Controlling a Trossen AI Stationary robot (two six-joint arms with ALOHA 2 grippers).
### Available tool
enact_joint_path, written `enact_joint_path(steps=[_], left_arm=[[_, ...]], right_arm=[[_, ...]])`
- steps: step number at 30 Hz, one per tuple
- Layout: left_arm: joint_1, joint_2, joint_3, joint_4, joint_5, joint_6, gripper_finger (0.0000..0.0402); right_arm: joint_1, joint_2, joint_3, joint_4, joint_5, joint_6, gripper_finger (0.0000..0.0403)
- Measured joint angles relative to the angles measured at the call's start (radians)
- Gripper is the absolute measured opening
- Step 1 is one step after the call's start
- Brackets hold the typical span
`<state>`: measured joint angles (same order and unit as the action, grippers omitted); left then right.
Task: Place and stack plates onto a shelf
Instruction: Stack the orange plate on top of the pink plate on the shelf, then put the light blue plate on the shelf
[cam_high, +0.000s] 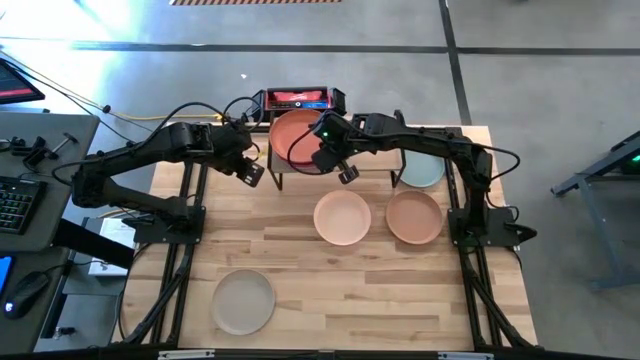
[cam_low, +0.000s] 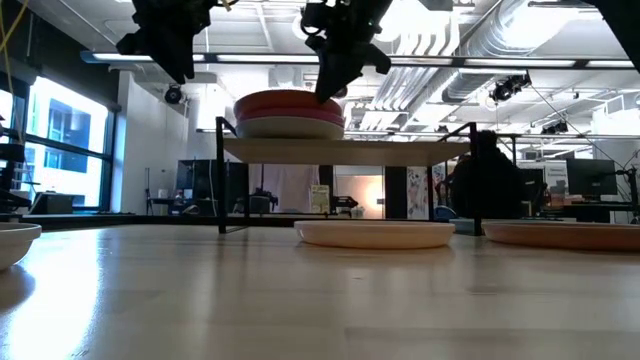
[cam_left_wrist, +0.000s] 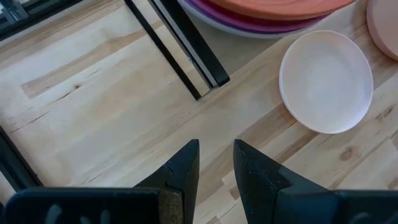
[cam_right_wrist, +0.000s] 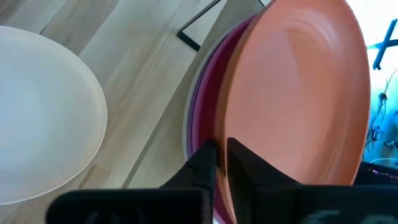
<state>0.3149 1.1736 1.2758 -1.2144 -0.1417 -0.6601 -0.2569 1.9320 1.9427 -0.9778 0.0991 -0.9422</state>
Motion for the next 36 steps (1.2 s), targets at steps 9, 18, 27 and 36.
enact_joint_path(steps=[9, 18, 27, 36], left_arm=[[0.000, 0.000, 0.000, 0.000, 0.001, 0.004, 0.0087], [-0.002, 0.001, 0.000, 0.000, 0.059, 0.070, 0.0087], [-0.002, 0.001, 0.000, 0.000, 0.060, 0.070, 0.0087], [-0.004, 0.001, -0.001, -0.003, 0.060, 0.095, 0.0087]], right_arm=[[0.000, 0.000, 0.000, 0.018, 0.055, -0.004, 0.0085], [0.002, -0.002, 0.078, 0.016, 0.116, 0.002, 0.0092], [0.003, -0.003, 0.118, -0.039, 0.054, 0.046, 0.0091], [0.003, -0.041, 0.118, -0.173, 0.167, 0.106, 0.0091]])
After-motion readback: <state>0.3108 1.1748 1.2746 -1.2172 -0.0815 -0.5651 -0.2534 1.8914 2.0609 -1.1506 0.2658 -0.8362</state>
